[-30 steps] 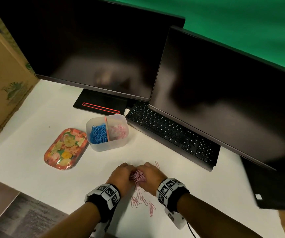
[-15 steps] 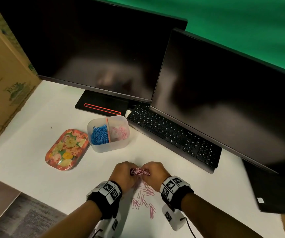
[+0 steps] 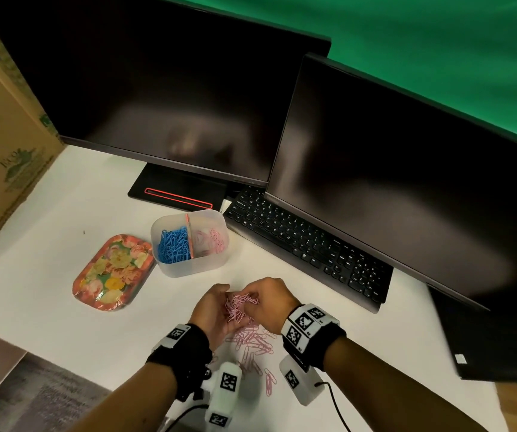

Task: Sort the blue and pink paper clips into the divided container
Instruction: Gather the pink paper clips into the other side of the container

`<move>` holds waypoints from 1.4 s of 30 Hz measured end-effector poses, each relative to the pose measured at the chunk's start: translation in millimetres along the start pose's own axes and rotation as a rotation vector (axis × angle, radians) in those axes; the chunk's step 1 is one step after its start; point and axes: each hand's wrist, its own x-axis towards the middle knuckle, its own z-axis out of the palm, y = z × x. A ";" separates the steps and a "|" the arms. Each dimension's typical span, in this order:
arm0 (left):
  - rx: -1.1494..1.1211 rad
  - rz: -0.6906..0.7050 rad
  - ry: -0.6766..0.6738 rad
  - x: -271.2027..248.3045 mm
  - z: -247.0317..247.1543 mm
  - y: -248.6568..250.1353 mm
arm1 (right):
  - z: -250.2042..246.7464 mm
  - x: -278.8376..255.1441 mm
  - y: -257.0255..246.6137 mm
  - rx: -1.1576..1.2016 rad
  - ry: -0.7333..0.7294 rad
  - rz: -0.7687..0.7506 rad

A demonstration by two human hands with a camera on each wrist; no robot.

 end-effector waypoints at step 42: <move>-0.281 -0.021 0.082 10.5 -14.8 7.6 | 31.4 9.8 41.4 -0.138 -0.011 0.056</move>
